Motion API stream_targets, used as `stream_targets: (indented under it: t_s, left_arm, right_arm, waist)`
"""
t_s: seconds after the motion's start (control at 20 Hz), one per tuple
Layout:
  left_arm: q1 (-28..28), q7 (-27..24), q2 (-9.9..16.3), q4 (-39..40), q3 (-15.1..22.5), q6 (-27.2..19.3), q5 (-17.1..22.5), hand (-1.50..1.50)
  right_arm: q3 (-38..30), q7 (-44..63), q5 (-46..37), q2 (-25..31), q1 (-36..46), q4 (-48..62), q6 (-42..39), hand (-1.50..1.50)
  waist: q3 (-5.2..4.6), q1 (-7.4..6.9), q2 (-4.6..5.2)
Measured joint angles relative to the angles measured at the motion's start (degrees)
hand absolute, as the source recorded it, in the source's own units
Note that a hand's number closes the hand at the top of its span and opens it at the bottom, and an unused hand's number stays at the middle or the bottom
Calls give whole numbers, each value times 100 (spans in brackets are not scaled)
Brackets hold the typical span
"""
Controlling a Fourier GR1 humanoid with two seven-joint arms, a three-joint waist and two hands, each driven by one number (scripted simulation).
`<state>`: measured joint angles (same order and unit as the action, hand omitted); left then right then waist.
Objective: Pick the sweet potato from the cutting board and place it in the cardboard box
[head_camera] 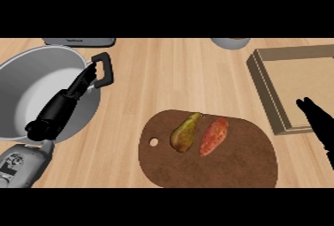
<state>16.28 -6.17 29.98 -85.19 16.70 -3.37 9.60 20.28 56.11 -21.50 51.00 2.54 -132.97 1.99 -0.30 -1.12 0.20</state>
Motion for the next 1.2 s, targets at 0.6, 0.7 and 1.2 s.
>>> stream_targets:
  t_s: [0.6, 0.7, 1.2]
  left_arm:
    - [69, 21, -145, 6, 52, 85, -143, 0]
    - [65, 54, -170, -30, 59, 70, -170, 0]
    - [31, 157, -172, -56, -79, 98, -195, 0]
  right_arm:
    - [1298, 1275, 487, -779, 1771, 817, -989, -150]
    - [1456, 1370, 474, -1013, 1957, 1057, -1018, -150]
    - [1928, 1511, 161, -2053, 2732, 2401, -1168, -150]
  waist:
    - [-9, -153, -4]
    - [-7, -130, -12]
    - [2, -3, -37]
